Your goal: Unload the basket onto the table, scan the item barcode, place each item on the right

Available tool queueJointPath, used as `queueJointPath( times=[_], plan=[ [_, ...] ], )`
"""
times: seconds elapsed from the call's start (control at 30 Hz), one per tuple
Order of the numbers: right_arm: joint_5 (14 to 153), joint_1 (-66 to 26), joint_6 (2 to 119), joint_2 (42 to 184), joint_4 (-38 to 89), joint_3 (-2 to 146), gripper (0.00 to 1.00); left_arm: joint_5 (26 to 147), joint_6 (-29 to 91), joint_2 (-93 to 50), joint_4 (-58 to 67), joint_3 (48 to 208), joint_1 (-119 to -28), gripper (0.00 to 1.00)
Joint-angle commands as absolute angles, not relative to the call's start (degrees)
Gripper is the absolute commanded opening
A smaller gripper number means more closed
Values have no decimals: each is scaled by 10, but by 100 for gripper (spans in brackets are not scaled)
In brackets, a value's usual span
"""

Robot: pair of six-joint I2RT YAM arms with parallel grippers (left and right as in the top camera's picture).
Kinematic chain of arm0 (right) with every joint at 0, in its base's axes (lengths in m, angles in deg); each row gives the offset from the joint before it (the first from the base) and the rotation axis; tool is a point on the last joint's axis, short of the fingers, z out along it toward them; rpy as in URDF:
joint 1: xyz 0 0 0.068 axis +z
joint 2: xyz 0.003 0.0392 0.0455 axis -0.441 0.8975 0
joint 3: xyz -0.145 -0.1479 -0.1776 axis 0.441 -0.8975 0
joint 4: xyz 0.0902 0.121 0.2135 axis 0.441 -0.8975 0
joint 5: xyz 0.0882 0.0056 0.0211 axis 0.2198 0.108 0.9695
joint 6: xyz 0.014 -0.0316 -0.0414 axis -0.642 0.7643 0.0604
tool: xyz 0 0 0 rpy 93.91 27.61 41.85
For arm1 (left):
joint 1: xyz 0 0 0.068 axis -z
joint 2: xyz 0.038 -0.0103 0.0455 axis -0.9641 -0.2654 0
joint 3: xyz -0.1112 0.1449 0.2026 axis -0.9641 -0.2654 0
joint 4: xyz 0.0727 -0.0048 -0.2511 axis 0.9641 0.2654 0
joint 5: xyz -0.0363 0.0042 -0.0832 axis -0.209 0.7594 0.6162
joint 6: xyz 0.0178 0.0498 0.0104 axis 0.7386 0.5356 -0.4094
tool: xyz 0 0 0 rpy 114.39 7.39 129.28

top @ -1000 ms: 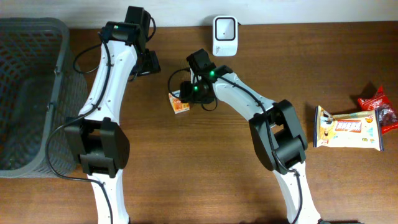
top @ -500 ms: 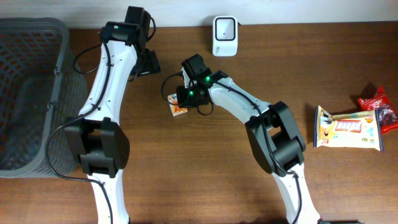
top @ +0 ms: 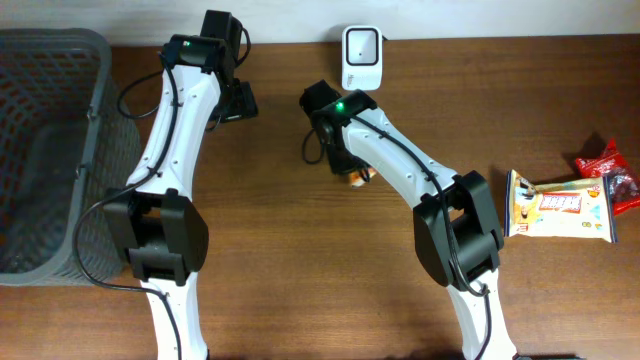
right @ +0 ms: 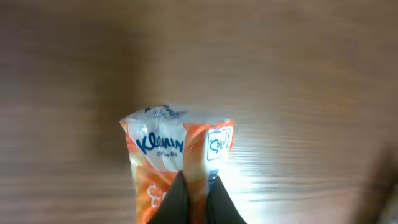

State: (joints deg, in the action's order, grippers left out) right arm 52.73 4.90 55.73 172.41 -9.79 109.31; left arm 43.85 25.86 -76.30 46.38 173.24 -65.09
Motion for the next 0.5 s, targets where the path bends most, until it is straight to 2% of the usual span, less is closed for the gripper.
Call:
queueJointPath(
  times=[0.0, 0.3, 0.47],
  plan=[
    [387, 45, 561, 1706, -99, 1087, 4, 439, 258, -763, 464, 1737, -653, 99],
    [333, 45, 557, 1749, -100, 1082, 4, 439, 258, -763, 464, 1737, -653, 99],
    [405, 45, 557, 1750, -96, 1080, 4, 439, 258, -763, 464, 1737, -653, 99]
  ],
)
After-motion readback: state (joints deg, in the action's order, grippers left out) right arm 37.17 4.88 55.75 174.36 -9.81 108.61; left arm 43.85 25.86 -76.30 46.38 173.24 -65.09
